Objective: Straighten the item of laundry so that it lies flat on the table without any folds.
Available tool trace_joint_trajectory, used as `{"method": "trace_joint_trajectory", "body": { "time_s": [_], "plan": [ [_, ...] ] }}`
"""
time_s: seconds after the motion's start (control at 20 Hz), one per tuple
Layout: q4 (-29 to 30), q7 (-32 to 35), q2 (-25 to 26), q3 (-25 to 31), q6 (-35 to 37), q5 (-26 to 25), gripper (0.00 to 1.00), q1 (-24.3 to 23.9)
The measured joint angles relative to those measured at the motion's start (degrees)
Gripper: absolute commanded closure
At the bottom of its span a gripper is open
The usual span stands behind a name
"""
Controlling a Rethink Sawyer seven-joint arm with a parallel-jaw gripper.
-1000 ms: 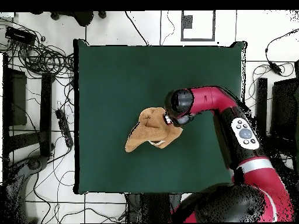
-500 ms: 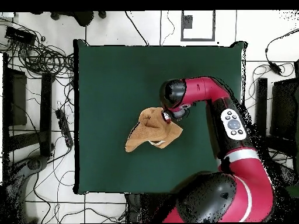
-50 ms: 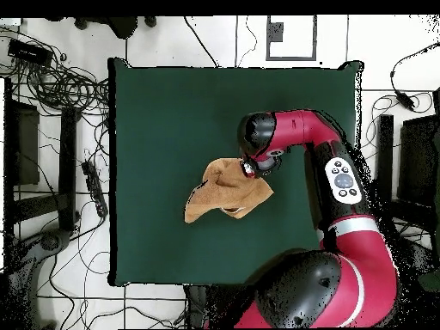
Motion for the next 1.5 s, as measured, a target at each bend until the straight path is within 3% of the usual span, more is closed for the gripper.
{"method": "trace_joint_trajectory", "body": {
  "time_s": [0.7, 0.9, 1.15, 1.5],
  "plan": [
    [-0.66, 0.0, 0.17, -0.42, 0.82, -0.09, 1.0, 0.59],
    [1.99, -0.06, -1.79, -0.76, -0.95, -1.88, 1.0, 0.16],
    [8.19, -2.17, -8.01, -2.04, -2.72, -6.7, 1.0, -2.48],
    [9.61, -8.11, -12.7, -3.45, -2.72, -10.56, 1.0, -6.58]
  ]
}}
